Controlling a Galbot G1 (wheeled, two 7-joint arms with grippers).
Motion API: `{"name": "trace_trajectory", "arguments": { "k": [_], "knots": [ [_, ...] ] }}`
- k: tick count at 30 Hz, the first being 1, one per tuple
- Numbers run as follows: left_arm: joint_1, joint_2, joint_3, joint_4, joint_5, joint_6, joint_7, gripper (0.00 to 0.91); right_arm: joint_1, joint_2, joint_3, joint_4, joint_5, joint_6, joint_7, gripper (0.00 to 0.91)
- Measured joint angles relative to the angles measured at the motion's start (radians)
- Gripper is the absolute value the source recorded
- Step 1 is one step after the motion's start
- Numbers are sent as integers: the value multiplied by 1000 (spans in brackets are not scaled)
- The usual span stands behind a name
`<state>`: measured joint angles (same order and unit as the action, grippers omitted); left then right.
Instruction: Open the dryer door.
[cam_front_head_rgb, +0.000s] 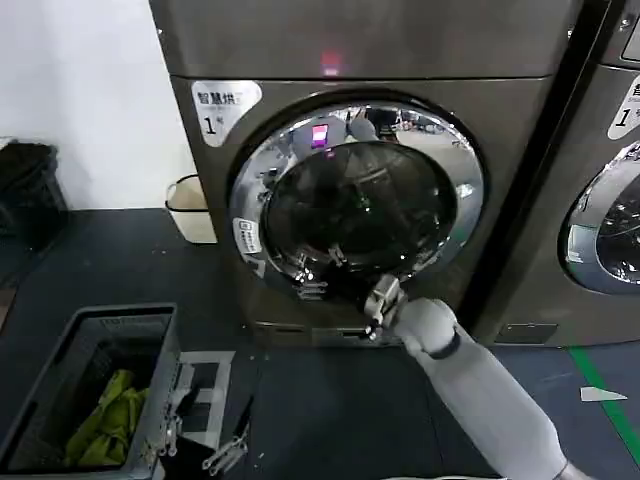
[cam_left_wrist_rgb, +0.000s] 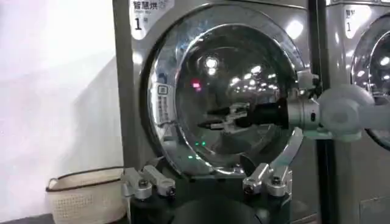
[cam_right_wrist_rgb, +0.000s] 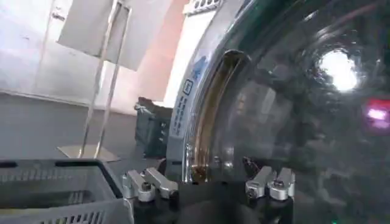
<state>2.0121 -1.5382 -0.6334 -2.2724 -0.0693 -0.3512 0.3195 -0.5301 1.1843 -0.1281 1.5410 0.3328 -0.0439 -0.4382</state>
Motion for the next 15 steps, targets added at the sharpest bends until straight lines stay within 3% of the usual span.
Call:
{"name": "trace_trajectory", "arguments": {
  "k": [15],
  "knots": [
    [4, -7, -5, -11, 10, -6, 6, 907, 72, 94, -38, -104, 20, -2, -15, 907]
  ]
}}
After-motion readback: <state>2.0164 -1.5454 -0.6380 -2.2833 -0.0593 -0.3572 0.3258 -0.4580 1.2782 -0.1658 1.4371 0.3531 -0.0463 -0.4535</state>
